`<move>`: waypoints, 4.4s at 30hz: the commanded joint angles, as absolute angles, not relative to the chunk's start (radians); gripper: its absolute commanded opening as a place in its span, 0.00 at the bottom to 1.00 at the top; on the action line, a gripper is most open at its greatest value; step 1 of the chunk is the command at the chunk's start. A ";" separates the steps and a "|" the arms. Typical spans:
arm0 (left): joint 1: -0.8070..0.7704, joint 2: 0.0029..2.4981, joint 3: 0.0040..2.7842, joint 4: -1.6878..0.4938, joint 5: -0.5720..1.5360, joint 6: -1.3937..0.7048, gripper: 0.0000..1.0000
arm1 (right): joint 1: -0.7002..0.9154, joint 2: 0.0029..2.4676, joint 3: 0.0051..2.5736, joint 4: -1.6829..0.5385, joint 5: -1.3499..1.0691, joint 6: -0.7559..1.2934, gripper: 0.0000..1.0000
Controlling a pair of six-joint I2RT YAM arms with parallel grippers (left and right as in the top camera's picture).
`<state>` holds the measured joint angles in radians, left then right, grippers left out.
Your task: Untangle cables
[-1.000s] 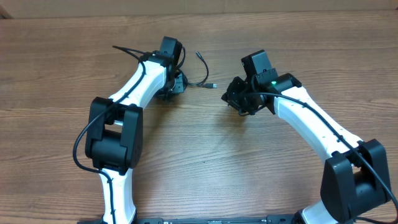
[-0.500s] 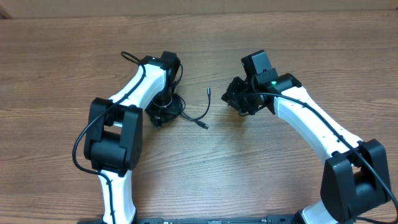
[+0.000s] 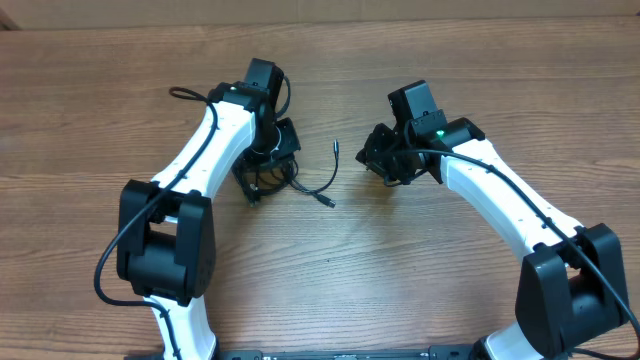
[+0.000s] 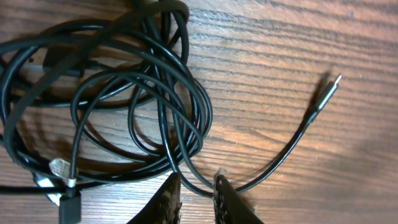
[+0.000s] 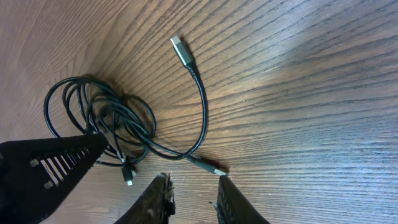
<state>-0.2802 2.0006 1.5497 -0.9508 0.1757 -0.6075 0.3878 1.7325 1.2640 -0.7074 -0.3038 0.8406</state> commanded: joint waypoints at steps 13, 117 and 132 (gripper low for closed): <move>-0.350 2.035 1.467 -0.816 -0.070 -0.801 0.26 | 0.392 1.712 1.273 -0.705 -0.300 0.836 0.23; -0.358 2.013 1.882 -1.210 0.846 0.226 0.04 | 0.392 1.712 1.273 -0.576 -0.247 0.495 0.19; -0.213 2.013 1.882 -1.274 0.785 0.136 0.04 | 0.392 1.712 1.273 -0.642 -0.208 0.527 0.07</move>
